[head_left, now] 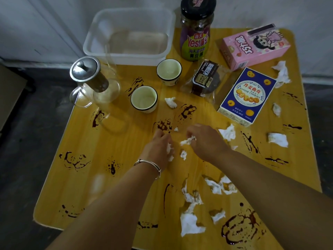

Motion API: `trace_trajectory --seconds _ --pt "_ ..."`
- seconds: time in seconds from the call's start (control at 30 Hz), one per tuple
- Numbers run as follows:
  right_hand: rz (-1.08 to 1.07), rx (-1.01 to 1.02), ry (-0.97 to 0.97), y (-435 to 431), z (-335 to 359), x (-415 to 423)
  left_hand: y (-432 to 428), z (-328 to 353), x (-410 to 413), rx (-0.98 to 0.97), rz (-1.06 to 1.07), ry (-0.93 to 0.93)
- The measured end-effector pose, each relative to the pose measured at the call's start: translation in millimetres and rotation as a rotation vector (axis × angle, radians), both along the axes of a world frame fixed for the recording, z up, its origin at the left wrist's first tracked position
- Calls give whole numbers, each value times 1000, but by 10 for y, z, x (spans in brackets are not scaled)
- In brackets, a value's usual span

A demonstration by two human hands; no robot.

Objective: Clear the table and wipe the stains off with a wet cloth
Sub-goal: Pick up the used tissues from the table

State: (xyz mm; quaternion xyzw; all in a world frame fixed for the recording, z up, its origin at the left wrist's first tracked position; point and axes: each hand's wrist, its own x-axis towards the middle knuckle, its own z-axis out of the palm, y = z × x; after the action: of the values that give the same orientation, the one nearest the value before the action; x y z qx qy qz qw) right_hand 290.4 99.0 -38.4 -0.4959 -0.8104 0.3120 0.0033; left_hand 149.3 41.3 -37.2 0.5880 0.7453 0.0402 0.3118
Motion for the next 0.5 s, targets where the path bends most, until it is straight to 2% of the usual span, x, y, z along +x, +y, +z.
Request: trace_trajectory --seconds 0.13,0.2,0.33,0.5 --pt "128 -85 18 -3 54 -12 141 22 6 58 54 -1" --pt "175 -104 -35 -50 61 -34 218 21 38 68 41 -20" --pt "292 -12 -176 -132 -8 -84 323 -35 126 32 25 64" --pt "119 -24 -92 3 23 1 401 -42 187 47 -8 135"
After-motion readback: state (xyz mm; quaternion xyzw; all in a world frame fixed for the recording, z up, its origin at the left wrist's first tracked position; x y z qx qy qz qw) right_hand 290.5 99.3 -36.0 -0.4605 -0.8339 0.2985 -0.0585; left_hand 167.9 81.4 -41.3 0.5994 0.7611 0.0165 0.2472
